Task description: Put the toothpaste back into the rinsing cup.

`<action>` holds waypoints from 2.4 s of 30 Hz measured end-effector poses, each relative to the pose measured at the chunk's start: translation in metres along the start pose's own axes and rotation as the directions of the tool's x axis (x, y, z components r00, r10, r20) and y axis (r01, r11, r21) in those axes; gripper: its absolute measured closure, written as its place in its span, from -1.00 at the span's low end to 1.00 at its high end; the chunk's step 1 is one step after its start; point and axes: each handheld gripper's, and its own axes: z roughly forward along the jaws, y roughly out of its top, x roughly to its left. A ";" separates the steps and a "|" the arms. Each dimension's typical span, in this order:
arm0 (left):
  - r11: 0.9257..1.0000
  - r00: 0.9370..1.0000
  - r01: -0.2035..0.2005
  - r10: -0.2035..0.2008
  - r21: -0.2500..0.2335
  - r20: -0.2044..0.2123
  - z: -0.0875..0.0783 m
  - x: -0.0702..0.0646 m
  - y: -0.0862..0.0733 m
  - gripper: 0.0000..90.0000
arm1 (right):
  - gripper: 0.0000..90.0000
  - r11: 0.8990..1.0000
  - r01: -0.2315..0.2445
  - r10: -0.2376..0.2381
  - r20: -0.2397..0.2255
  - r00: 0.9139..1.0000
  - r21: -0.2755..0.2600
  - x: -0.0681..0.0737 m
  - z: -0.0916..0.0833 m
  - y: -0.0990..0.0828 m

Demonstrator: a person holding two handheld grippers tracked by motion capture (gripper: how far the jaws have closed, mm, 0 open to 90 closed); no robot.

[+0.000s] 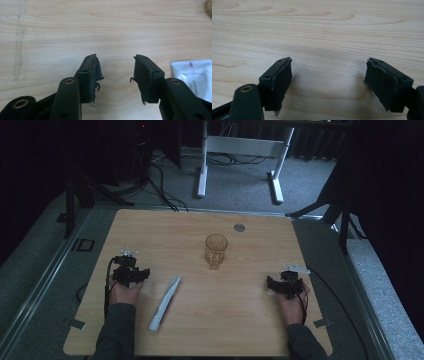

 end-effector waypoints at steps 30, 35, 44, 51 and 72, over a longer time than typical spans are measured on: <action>0.993 0.989 -0.114 0.112 0.021 0.092 -0.053 -0.047 0.004 0.21 | -0.53 1.000 0.000 0.000 -0.001 1.000 0.000 0.000 0.000 0.000; 0.991 0.988 -0.125 0.120 0.047 0.100 -0.056 -0.055 0.003 0.17 | -0.53 1.000 0.000 0.000 -0.001 1.000 0.000 0.000 0.000 0.000; 0.982 0.984 -0.154 0.143 0.108 0.103 -0.056 -0.069 0.003 0.21 | -0.53 1.000 0.000 0.000 -0.001 1.000 0.000 0.000 0.000 0.000; 0.974 0.982 -0.175 0.163 0.146 0.092 -0.057 -0.075 0.003 0.20 | -0.53 1.000 0.000 0.000 -0.001 1.000 0.001 0.000 0.000 0.000; 0.941 0.969 -0.244 0.230 0.234 0.085 -0.052 -0.089 -0.001 0.12 | -0.53 1.000 -0.001 0.001 -0.002 1.000 0.000 0.000 0.000 0.000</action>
